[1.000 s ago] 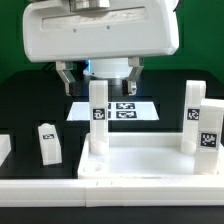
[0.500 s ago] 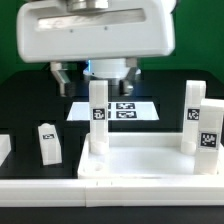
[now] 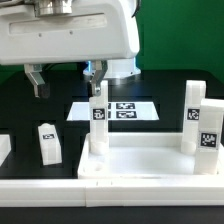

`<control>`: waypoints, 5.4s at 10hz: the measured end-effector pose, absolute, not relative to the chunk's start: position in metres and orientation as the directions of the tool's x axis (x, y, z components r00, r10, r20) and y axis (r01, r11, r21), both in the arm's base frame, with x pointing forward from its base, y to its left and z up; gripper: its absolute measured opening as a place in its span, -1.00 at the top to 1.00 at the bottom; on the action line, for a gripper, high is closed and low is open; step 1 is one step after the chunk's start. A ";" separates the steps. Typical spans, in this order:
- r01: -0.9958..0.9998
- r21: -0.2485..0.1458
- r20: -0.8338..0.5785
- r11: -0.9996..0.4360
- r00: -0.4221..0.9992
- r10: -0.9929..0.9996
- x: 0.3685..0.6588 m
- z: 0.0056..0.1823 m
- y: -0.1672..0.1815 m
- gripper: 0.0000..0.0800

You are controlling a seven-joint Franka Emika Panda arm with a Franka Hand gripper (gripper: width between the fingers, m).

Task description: Assemble desk

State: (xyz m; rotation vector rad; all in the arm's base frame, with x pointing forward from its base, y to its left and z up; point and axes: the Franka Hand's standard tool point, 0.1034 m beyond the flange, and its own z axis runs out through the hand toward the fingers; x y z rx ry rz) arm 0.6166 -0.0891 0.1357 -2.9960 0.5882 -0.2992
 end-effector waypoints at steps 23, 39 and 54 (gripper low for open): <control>0.425 0.099 0.119 -0.900 0.892 0.435 0.516 0.090 -0.174 -0.62; 0.294 0.101 0.011 -0.950 0.955 0.297 0.491 0.019 -0.155 -0.29; -0.269 -0.026 -0.076 -0.963 0.961 -0.266 0.373 0.024 -0.154 0.29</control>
Offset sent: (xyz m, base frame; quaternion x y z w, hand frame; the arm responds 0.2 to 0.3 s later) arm -0.0318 -0.0302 -0.0314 0.0454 -0.0656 -0.1045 0.9913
